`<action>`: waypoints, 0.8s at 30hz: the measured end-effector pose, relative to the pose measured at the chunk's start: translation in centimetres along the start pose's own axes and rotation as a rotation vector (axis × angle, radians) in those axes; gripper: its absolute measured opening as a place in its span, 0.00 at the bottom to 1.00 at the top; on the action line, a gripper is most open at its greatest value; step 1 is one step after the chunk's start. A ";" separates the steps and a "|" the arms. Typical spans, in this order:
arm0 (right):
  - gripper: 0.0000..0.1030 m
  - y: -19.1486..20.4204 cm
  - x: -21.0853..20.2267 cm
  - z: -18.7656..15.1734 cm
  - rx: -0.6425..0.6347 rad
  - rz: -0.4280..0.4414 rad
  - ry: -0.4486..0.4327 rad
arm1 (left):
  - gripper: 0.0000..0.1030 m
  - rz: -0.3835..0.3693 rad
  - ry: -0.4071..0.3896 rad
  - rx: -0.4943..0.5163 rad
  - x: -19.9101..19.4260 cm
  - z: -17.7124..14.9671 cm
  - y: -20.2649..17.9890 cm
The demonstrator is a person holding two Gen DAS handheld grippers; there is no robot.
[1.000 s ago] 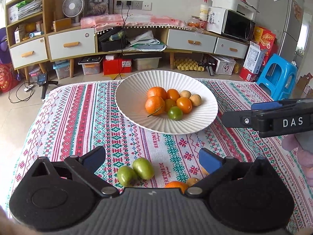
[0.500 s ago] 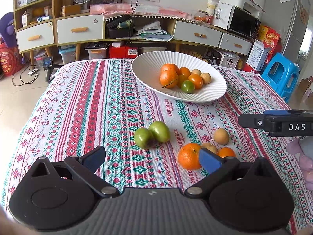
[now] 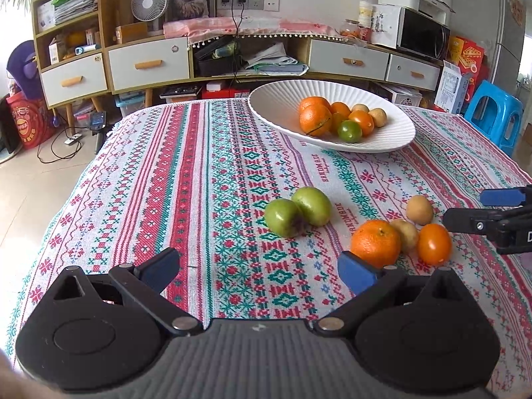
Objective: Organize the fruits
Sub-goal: 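Move both open tools back toward the fruit pile, then grasp a green apple with the left tool while the right tool grasps a brown kiwi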
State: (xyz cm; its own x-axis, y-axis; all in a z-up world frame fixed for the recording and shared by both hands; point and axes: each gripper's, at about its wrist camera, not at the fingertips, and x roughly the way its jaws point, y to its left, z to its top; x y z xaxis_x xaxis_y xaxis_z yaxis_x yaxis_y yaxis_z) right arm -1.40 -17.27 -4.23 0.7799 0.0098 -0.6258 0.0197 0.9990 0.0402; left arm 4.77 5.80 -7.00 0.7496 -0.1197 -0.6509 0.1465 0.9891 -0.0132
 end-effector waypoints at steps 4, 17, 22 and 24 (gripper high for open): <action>0.92 -0.6 0.2 0.3 0.028 -0.026 -0.017 | 0.98 0.020 -0.012 -0.033 0.7 0.0 0.6; 0.66 -1.2 1.4 0.6 0.056 0.023 0.028 | 0.88 0.008 -0.048 0.005 1.6 0.6 -0.4; 0.60 -0.7 1.3 1.1 0.059 0.078 0.032 | 0.73 -0.005 -0.054 0.009 1.7 1.1 -0.6; 0.56 -0.5 1.4 1.2 0.057 0.091 0.041 | 0.65 -0.013 -0.050 0.013 1.9 1.4 -0.8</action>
State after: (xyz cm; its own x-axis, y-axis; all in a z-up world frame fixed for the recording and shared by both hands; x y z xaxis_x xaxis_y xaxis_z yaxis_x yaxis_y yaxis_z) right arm 0.43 -17.77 -4.19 0.7540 0.1032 -0.6487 -0.0137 0.9898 0.1415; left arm 6.93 4.63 -7.16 0.7790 -0.1366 -0.6120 0.1642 0.9864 -0.0111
